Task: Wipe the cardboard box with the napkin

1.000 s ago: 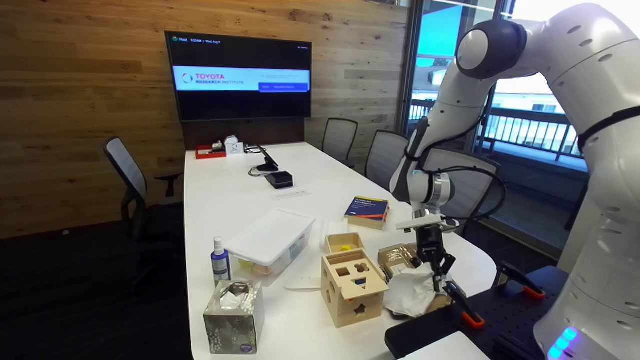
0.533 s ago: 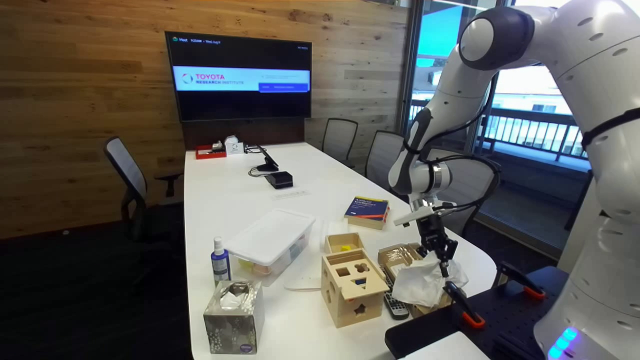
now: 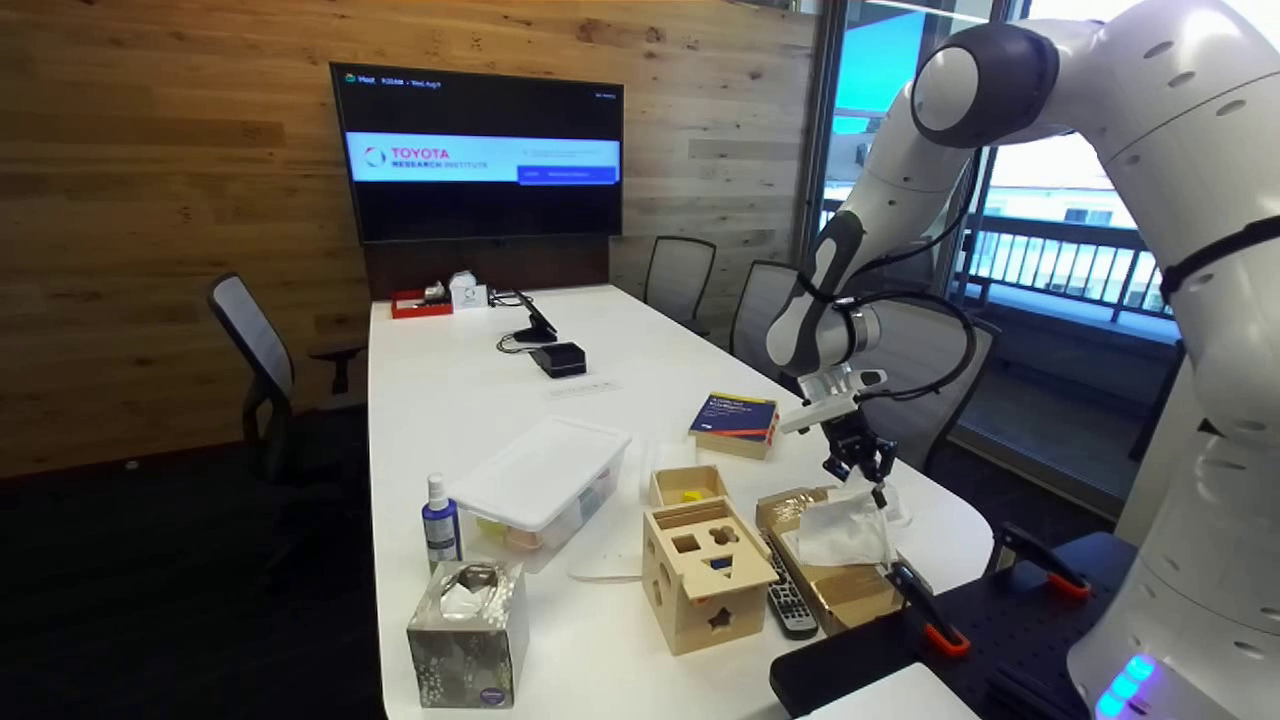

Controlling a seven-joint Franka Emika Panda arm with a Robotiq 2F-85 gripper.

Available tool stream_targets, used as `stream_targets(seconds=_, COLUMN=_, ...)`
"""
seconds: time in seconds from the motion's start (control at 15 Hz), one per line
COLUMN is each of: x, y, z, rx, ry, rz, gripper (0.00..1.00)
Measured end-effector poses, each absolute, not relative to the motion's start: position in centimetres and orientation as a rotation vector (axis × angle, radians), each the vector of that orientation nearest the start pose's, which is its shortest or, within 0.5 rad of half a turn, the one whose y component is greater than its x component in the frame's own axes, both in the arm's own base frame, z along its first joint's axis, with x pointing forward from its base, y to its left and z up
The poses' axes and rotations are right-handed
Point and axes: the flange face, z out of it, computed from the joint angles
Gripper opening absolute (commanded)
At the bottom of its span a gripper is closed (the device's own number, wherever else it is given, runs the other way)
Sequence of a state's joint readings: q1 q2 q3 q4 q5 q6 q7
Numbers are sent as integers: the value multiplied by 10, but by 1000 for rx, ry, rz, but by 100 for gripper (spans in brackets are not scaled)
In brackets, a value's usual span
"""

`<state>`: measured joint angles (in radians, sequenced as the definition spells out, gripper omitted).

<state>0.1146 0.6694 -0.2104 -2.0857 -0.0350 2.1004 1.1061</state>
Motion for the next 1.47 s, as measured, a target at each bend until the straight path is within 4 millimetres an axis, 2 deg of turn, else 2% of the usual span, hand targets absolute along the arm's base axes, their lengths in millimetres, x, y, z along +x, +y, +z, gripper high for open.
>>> stream_targets(seconds=0.4, x=535, y=-63, z=72, rx=-3026, ry=1792, rz=603, gripper=0)
stream_targets(seconds=0.73, x=560, y=-46, z=86, rx=-3093, ry=1520, rz=417, gripper=0)
stream_targets(seconds=1.0, x=571, y=-17, z=124, rx=-3155, ry=1254, rz=333, gripper=0)
stream_targets(seconds=1.47, x=579, y=57, z=211, rx=-3273, ry=677, rz=101, gripper=0)
